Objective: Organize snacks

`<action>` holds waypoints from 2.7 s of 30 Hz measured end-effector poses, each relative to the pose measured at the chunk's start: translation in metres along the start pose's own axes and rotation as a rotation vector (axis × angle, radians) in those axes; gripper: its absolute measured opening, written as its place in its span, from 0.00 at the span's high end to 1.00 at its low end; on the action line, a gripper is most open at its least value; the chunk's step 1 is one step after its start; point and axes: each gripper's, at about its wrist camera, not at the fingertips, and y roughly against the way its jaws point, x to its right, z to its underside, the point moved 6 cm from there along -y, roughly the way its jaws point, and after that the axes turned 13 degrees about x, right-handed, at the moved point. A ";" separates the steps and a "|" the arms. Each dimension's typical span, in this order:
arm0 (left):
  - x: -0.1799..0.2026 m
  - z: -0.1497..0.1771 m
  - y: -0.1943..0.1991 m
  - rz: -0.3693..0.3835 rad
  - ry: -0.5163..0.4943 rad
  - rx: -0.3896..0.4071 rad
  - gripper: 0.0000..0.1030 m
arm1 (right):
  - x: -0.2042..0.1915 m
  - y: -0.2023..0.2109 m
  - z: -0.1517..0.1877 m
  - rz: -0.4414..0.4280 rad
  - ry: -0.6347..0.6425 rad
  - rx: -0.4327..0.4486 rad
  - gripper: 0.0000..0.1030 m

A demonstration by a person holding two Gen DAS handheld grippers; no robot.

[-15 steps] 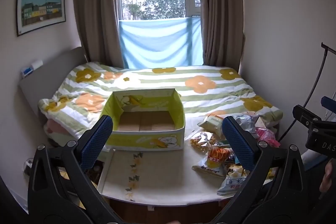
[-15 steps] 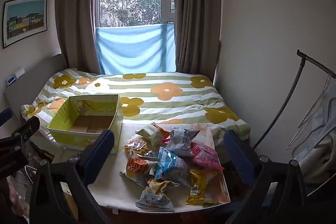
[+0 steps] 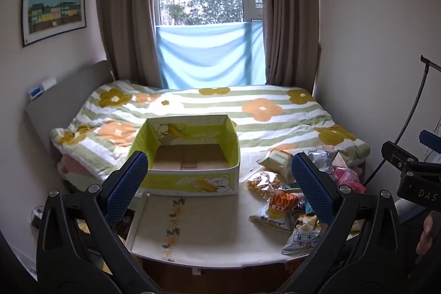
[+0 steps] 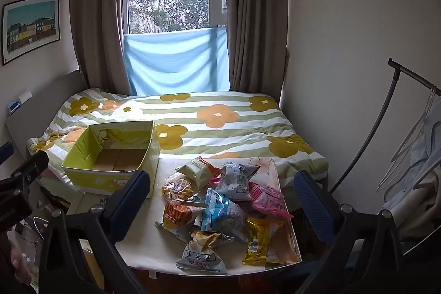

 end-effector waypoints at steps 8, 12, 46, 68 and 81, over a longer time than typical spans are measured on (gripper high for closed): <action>-0.001 0.001 0.002 -0.002 0.003 -0.004 0.00 | -0.001 0.004 0.001 0.000 0.002 0.001 0.00; -0.003 0.000 0.003 -0.002 0.007 -0.009 0.00 | -0.002 0.005 0.003 -0.002 0.001 0.000 0.00; -0.009 0.004 0.005 -0.001 0.026 -0.017 0.00 | -0.009 0.007 -0.002 -0.010 0.008 -0.005 0.00; -0.011 0.006 0.007 0.002 0.025 -0.030 0.00 | -0.015 0.009 0.002 -0.012 0.002 -0.013 0.00; -0.012 0.004 0.004 0.001 0.023 -0.030 0.00 | -0.012 0.007 0.002 -0.010 0.002 -0.012 0.00</action>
